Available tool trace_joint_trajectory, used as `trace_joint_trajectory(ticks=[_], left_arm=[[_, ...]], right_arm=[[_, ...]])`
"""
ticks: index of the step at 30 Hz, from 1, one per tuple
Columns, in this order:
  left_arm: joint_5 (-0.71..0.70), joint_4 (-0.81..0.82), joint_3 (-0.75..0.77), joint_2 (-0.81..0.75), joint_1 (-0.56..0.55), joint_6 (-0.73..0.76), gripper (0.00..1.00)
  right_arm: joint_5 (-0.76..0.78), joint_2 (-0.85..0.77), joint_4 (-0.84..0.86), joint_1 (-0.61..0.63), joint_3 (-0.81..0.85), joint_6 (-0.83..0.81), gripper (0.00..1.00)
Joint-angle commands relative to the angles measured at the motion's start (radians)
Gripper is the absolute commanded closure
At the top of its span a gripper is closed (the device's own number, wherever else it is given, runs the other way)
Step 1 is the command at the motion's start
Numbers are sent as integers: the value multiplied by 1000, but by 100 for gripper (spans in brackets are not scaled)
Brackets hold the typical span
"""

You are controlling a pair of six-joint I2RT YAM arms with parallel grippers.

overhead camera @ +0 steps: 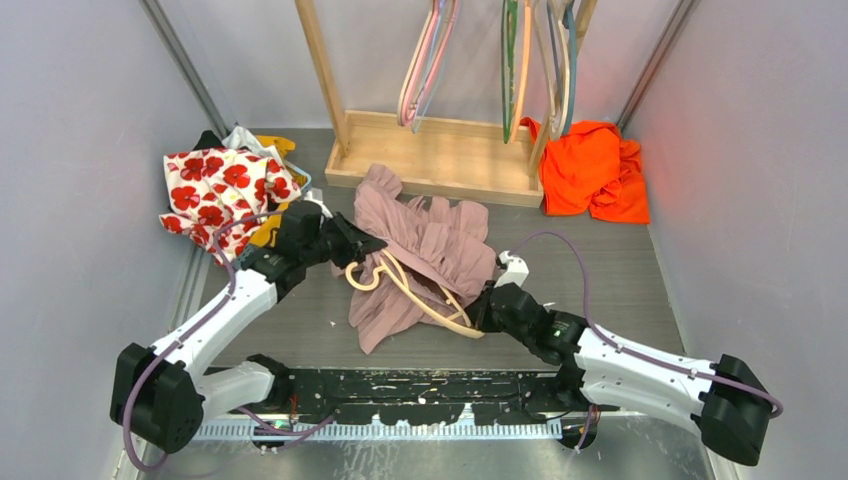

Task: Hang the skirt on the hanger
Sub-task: Hang the skirt on the hanger.

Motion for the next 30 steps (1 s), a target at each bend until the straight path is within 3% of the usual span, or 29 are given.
trace_joint_trajectory(ticks=[1,14,24,30], left_arm=[[-28,151,9,-38,55,-36,100],[-10,304,-2,8,111,-121,100],[-27,337,-33,17,186,-120,100],[-24,458,-60,71,198,-185,100]], right_arm=[[18,0,-83,35,-5,20,99],[227,16,-212,299,63,128,99],[289,-26,-295,402,72,208,99],[317,42,-274,484,80,244,99]])
